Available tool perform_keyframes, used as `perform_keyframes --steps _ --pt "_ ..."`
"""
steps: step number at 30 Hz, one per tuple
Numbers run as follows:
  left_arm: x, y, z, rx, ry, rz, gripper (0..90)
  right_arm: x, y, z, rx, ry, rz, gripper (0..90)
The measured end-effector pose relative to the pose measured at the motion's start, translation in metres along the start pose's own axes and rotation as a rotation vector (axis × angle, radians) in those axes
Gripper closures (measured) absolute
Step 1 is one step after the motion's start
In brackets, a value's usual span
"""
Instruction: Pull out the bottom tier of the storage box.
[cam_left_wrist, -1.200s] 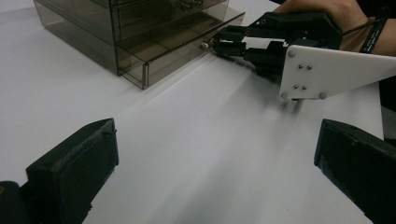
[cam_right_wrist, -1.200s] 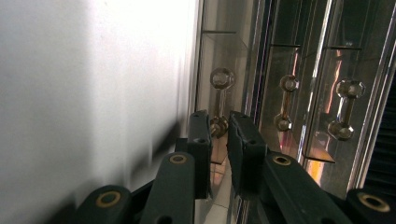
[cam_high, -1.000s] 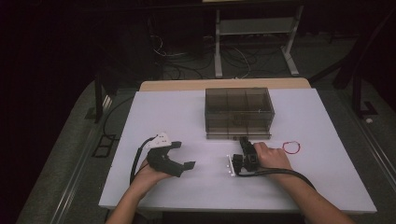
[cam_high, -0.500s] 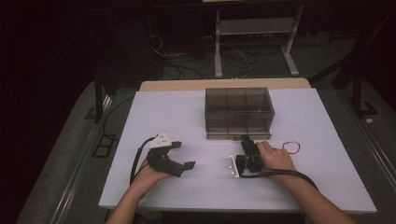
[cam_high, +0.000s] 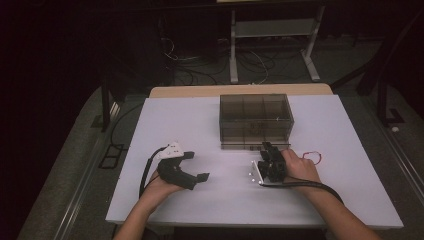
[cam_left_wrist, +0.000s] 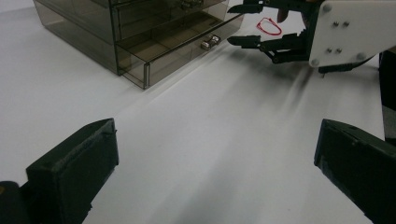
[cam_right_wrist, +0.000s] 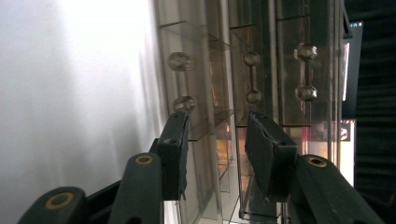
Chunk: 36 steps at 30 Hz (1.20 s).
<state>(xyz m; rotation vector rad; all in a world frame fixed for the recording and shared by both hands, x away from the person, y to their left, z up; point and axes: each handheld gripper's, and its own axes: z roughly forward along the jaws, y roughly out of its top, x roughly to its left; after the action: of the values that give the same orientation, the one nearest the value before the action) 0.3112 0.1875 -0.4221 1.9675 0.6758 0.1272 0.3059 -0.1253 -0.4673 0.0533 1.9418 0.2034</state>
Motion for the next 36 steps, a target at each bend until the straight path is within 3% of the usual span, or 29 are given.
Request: perform_keyframes --steps 6,18,36 --pt "0.000 0.000 0.001 0.002 0.001 0.000 0.0 -0.008 -0.003 0.000 -0.012 0.020 0.101 56.6" --pt "0.000 0.000 0.001 0.002 0.001 0.001 0.0 -0.022 -0.012 0.002 -0.029 0.128 0.305 50.8" --pt "0.000 0.000 0.001 0.008 0.004 0.010 0.0 -0.036 -0.022 0.004 -0.030 0.271 0.528 40.6"
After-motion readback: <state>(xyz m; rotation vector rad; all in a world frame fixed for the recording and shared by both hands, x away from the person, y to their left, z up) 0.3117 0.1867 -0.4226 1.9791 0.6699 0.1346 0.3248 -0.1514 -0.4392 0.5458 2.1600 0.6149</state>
